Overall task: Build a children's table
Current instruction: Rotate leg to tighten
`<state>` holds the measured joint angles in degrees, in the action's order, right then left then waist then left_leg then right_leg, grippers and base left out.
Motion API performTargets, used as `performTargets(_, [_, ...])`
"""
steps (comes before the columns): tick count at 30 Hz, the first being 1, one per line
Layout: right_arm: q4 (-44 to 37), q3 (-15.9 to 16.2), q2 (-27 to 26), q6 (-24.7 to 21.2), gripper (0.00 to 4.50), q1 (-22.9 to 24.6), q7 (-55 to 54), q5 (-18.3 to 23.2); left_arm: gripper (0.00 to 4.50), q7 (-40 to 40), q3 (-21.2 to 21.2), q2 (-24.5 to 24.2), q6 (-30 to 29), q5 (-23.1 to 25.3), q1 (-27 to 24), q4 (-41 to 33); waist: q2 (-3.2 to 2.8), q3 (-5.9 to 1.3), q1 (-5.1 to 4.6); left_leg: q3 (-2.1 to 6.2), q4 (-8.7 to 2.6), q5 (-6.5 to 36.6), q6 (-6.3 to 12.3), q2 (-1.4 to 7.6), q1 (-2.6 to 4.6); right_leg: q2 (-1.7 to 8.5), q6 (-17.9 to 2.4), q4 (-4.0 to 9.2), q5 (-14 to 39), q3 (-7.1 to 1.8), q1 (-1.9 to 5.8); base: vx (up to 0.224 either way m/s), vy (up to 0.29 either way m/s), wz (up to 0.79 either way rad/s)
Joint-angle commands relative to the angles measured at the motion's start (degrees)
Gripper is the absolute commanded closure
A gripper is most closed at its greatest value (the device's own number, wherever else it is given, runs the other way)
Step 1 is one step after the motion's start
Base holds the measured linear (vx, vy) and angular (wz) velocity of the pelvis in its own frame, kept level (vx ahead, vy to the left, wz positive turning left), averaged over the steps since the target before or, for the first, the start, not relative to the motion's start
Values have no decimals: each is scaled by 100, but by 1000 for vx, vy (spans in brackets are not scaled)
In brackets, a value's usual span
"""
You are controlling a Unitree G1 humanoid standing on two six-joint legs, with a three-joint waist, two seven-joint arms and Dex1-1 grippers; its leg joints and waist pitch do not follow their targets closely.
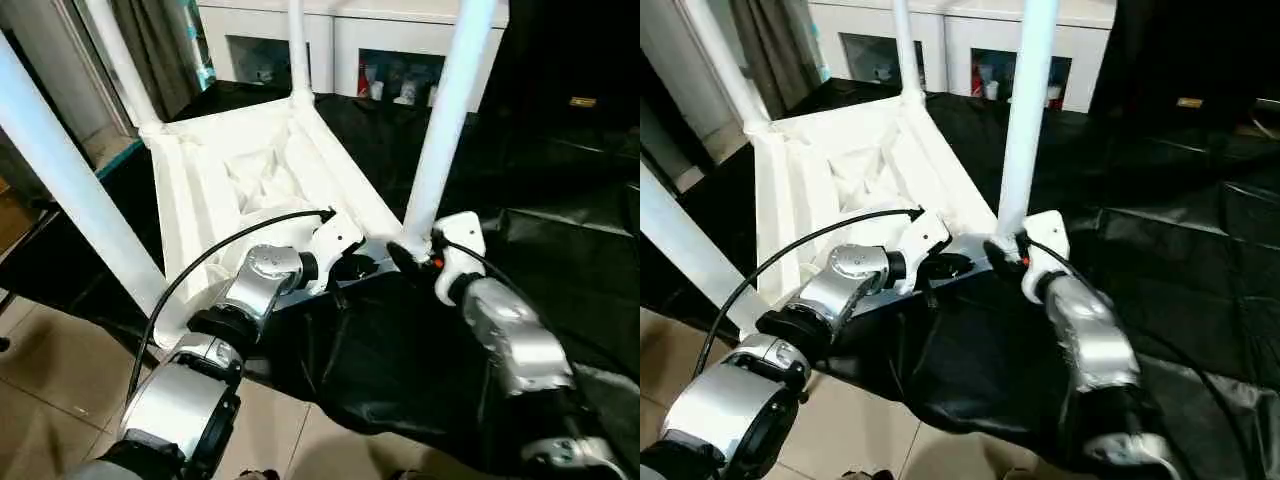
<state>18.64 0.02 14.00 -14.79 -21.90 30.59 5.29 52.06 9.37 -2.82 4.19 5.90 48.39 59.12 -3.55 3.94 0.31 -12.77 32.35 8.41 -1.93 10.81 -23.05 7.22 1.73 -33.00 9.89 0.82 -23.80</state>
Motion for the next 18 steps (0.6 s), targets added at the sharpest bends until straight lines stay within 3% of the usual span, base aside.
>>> performTargets(1, [-239,784,60,-3,72,139,1072,230,450,651,129,23,268,-243,-87,-191,190,-384,32,103,-317,1534,614,131,106,18,-1171,411,1287,-8,226,0,0,0])
performTargets(5, [-428,812,502,53,72,222,1720,372,450,1460,253,-298,321,-308,-247,-357,173,-393,64,90,-296,1317,749,155,90,13,-1362,357,1009,13,254,0,0,0])
performTargets(7, [-631,788,916,-34,72,294,2370,560,450,2233,358,-604,265,-419,-443,-617,183,-400,87,84,-287,1225,778,173,107,7,-1501,327,830,13,259,0,0,0])
performTargets(10, [-710,761,1129,-53,72,325,2729,607,450,2456,347,-726,256,-416,-490,-657,159,-403,162,67,-277,1220,845,199,147,6,-1612,304,660,-3,238,0,0,0])
performTargets(14, [-705,735,1406,-62,86,315,3107,689,450,2704,323,-882,250,-477,-538,-729,187,-382,228,61,-290,1313,768,203,151,17,-1633,301,752,-9,233,0,0,0])
performTargets(18, [-773,733,1520,-121,117,365,3288,823,450,2867,295,-957,144,-550,-591,-913,198,-362,227,70,-311,1494,645,200,155,39,-1483,345,1226,-21,223,0,0,0])
